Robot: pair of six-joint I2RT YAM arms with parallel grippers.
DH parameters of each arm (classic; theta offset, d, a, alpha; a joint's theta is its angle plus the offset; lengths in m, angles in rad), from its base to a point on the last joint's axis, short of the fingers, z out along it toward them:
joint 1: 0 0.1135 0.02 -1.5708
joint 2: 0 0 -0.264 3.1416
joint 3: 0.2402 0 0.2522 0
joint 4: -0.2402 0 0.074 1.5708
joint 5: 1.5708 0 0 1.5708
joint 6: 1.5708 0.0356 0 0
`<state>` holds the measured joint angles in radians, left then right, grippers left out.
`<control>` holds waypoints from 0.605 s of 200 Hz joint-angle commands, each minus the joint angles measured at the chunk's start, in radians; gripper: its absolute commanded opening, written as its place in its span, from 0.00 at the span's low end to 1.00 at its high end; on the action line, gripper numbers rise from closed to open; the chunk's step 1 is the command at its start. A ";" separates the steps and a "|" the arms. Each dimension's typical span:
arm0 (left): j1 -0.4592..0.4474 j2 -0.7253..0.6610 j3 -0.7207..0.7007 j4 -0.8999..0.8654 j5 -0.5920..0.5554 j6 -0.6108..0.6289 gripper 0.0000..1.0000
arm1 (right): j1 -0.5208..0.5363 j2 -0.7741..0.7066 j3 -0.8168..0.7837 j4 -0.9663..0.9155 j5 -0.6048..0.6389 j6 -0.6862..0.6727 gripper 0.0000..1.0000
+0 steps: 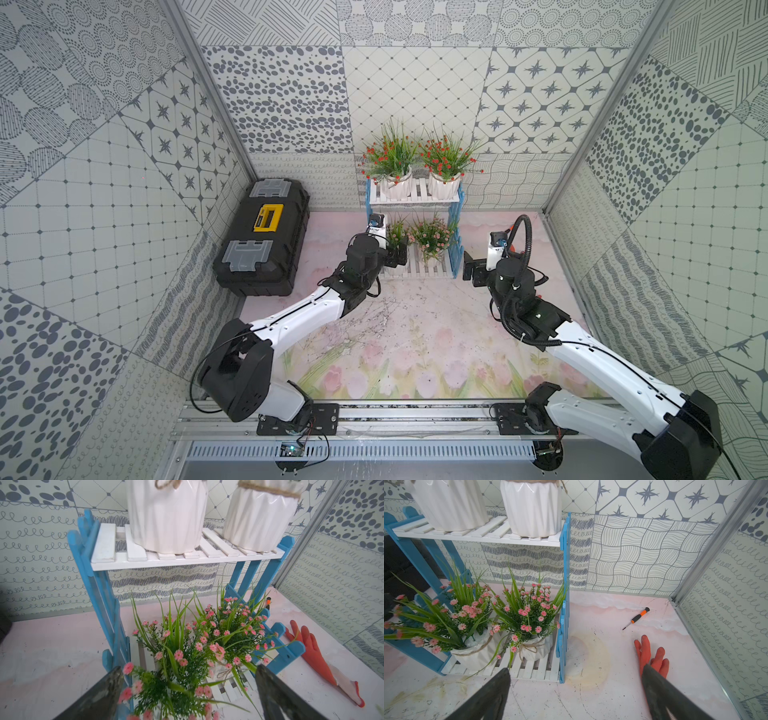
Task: Place the baby's breath potted plants on the rack by color
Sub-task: Reset both arms
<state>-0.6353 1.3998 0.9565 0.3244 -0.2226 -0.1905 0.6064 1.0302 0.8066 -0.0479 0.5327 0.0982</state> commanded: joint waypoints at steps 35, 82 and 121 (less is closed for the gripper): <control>0.046 -0.261 -0.076 -0.566 -0.160 -0.122 0.99 | -0.003 0.104 0.084 -0.004 -0.025 -0.035 0.98; 0.125 -0.328 -0.137 -0.609 -0.293 -0.035 0.99 | -0.089 0.114 0.045 0.189 -0.212 0.011 0.98; 0.333 -0.374 -0.289 -0.377 -0.161 0.167 0.98 | -0.259 0.183 0.020 0.224 -0.247 -0.054 0.98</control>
<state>-0.4660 1.0565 0.7677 -0.1493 -0.4114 -0.2070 0.4358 1.1931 0.8581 0.0788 0.3458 0.0753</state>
